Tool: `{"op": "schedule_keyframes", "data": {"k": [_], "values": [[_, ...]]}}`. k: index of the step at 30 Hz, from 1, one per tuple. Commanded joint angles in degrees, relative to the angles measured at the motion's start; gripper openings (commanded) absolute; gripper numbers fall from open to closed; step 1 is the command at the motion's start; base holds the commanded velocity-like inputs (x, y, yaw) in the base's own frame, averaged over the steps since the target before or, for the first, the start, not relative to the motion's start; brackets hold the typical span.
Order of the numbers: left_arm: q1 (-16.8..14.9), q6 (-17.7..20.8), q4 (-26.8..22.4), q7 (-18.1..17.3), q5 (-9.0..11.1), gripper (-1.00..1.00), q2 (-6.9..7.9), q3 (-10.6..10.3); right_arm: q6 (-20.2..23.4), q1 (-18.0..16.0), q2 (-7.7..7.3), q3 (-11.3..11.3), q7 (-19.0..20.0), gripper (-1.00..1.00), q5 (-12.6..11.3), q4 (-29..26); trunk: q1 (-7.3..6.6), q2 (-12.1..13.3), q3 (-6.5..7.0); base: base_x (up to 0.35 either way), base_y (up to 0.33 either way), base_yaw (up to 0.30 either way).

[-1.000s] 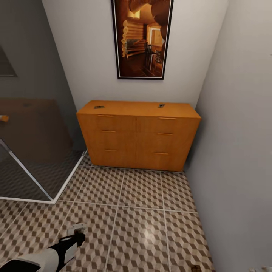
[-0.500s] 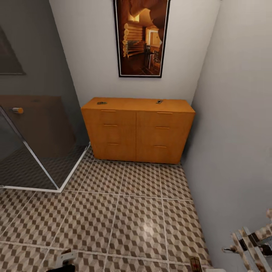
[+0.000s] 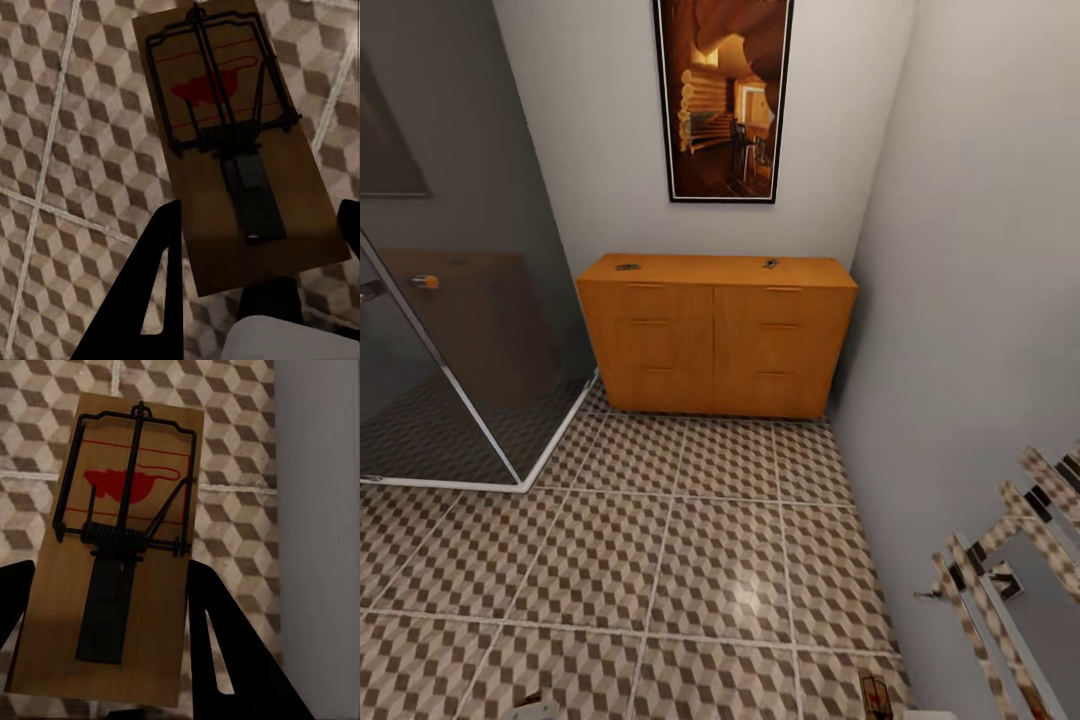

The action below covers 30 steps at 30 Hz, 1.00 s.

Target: Take the four mousetraps from the cabinet in the bathroom and place them on the bathroom floor. Make sure all four end up on the same floor surface, and ensure that at least two of them are either under or directly next to the same bathroom sink.

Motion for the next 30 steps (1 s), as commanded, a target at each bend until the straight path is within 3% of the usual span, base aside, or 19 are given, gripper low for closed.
{"op": "schedule_keyframes", "data": {"k": [1, 6, 9, 15, 30], "values": [[-0.05, -0.32, -0.40, -0.03, 0.36, -1.00, -0.11, -0.47, -0.22, -0.05, 0.19, 0.07, 0.12, -1.00, -0.40, 0.06, -0.01, -0.02, -0.02, -0.050, 0.000, -0.050], [-0.04, -0.22, -5.25, -0.04, 0.33, -1.00, -0.28, -0.47, -0.30, -0.06, 2.41, 0.09, 0.12, -1.00, -0.28, 0.03, -0.01, -0.02, 0.01, -0.014, 0.000, -0.014], [0.00, -0.20, -5.13, -0.04, 0.41, -1.00, -0.51, -0.46, -0.36, -0.05, 3.25, 0.10, 0.12, -1.00, -0.26, 0.06, -0.01, -0.02, 0.02, -0.002, 0.000, -0.002], [-0.03, -0.24, -1.96, -0.04, 0.45, -1.00, -0.76, -0.46, -0.33, -0.04, 3.53, 0.12, 0.12, -1.00, -0.25, 0.06, -0.01, -0.02, 0.02, 0.000, 0.000, 0.000], [0.02, -0.24, -1.48, -0.04, 0.49, -1.00, -1.40, -0.46, -0.33, -0.05, 3.46, 0.04, 0.12, -1.00, -0.20, 0.06, -0.01, -0.02, 0.02, 0.000, 0.000, 0.000]]}}
